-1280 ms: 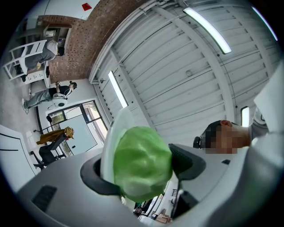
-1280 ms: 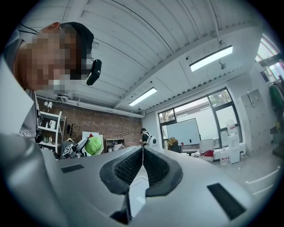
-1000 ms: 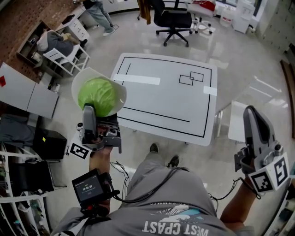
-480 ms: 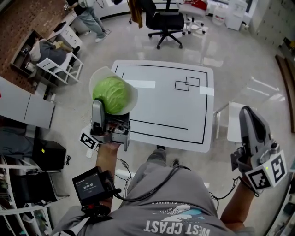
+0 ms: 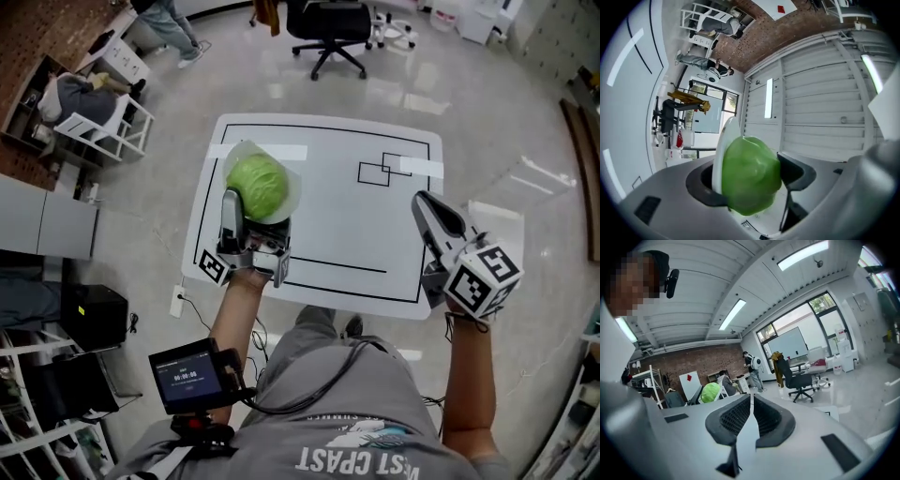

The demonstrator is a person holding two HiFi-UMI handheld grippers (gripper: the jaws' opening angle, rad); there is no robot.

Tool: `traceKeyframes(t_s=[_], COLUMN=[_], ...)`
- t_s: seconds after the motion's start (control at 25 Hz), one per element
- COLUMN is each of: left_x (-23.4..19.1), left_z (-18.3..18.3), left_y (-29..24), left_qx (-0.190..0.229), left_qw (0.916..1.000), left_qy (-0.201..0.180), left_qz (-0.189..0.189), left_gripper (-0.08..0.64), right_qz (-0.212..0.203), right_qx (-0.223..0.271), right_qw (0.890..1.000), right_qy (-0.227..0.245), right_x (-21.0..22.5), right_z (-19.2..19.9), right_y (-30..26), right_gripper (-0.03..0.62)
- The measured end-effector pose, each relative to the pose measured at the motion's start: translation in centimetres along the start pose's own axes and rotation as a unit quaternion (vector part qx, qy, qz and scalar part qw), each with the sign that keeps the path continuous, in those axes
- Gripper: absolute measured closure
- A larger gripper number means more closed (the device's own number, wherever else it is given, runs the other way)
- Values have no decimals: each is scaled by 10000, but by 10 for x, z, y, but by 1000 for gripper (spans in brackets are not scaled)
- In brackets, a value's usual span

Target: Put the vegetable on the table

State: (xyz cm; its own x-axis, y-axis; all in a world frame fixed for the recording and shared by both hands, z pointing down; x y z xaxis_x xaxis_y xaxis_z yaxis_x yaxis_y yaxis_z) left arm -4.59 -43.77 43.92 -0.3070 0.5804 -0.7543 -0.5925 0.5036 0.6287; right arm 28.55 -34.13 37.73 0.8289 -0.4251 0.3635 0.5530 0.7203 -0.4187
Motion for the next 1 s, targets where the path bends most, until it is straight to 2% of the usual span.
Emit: traceKeyframes(t_s=[0.32,0.52,0.72,1.0], left_x=[-69,-103,-131,-177], left_z=[-23,-21,-16,-11], left_y=[48,61,63,83], left_qx=[-262,-575,-867,-1186], left_qw=[9920,9828,9746,9560], left_qy=[-27,10,101,364], left_qz=[-1236,-1755,-2061,-2658], left_gripper=[230,230,232,236], right_qz=[160,246,324,429], right_qx=[-164,-234,-285,-321], right_qw=[9987,9973,9960,9942], right_qy=[-462,-644,-786,-932], right_x=[24,35,38,43], right_z=[17,28,25,35], right_y=[-18,-24,-23,-32], right_gripper=[584,584,586,584])
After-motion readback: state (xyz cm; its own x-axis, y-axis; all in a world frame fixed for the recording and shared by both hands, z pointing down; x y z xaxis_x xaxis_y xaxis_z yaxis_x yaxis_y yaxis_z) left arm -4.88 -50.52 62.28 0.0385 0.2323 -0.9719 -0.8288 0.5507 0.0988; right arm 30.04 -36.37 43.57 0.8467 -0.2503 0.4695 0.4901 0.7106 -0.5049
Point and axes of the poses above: the fingertips, and each gripper's own axes: y backward along the fingers, x to its right, z out of its underside, the point moved 7 cm from there along y, backward along the fingers, and after that the axes turned 15 degrees about -x, right-handed, at the moved point
